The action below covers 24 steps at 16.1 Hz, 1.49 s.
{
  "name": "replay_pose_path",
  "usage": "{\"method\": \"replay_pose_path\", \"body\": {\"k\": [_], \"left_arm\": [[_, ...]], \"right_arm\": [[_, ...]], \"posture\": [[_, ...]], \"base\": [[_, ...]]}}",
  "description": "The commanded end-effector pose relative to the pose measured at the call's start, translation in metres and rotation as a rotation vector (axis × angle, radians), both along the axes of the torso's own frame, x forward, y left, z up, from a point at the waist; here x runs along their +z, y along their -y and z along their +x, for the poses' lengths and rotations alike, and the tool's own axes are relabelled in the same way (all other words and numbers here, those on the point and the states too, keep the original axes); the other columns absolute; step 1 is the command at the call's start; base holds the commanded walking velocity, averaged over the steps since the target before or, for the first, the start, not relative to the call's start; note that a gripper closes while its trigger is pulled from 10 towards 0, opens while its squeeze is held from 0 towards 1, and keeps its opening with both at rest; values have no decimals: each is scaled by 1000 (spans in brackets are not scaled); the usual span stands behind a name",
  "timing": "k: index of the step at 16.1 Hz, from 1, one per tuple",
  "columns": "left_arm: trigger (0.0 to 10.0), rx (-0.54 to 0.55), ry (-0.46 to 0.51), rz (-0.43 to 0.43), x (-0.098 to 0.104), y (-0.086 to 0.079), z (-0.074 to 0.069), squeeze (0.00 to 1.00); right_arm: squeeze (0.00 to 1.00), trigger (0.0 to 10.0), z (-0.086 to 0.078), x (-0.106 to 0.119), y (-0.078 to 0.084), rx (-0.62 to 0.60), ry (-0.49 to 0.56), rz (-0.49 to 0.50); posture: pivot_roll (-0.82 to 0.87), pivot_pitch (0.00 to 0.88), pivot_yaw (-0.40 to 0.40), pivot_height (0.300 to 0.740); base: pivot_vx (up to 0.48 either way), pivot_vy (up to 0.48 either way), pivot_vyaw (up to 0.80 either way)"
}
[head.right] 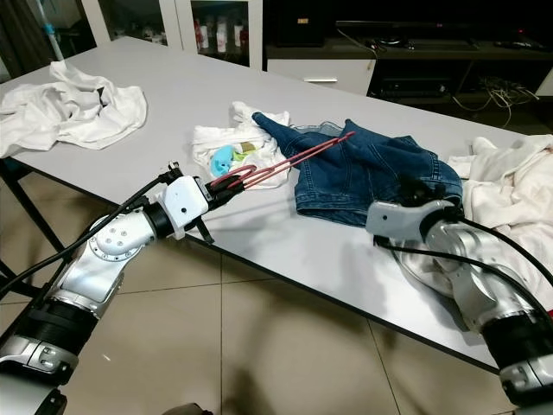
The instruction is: Hang hanger
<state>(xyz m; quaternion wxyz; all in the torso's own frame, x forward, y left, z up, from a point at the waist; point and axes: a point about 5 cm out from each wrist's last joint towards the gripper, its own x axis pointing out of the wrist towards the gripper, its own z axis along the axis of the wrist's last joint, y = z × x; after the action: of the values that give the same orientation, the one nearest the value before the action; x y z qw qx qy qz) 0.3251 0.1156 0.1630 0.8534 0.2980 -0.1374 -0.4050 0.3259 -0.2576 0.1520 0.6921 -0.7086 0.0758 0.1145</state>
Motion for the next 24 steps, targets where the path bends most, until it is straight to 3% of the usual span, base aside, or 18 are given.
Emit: {"method": "replay_pose_path", "body": {"k": [1, 5, 9, 12, 17, 18, 19, 20, 24], "left_arm": [[10000, -13, 23, 0, 4, 3, -2, 0], [10000, -13, 24, 0, 5, 3, -3, 0], [10000, -19, 27, -3, 6, 4, -3, 0], [10000, -24, 31, -6, 7, 6, -2, 0], [10000, -16, 33, -4, 8, 3, -3, 0], [10000, -15, 34, -4, 8, 3, -3, 0], [10000, -14, 34, -3, 8, 3, -3, 0], [10000, -19, 37, -3, 9, 4, -3, 0], [10000, -26, 41, -3, 9, 5, -3, 0]], "right_arm": [[0, 10000, 1, -6, 3, -21, -21, -47], [0, 10000, 1, -19, 14, -67, -104, -69], [0, 10000, 11, -6, 29, -132, -23, -161], [0, 10000, 19, -4, 27, -139, 11, -204], [0, 10000, 23, -20, 18, -109, -27, -229], [0, 6941, 23, -22, 19, -112, -26, -235], [0, 6941, 24, -23, 20, -117, -23, -238], [0, 0, 27, -22, 21, -122, 11, -222], [0, 0, 33, -10, 17, -114, 71, -157]], "posture": [[29, 0, -12, 723], [37, 0, -14, 723], [32, 0, -11, 723], [37, 0, -12, 723], [50, 0, -14, 723], [50, 0, -13, 723], [50, 0, -12, 723], [47, 0, -11, 723], [44, 0, -10, 723]], "base": [[0, 0, 0], [0, 0, 0], [0, 0, 0], [0, 0, 0], [0, 0, 0], [0, 0, 0], [0, 0, 0], [0, 0, 0], [0, 0, 0]]}}
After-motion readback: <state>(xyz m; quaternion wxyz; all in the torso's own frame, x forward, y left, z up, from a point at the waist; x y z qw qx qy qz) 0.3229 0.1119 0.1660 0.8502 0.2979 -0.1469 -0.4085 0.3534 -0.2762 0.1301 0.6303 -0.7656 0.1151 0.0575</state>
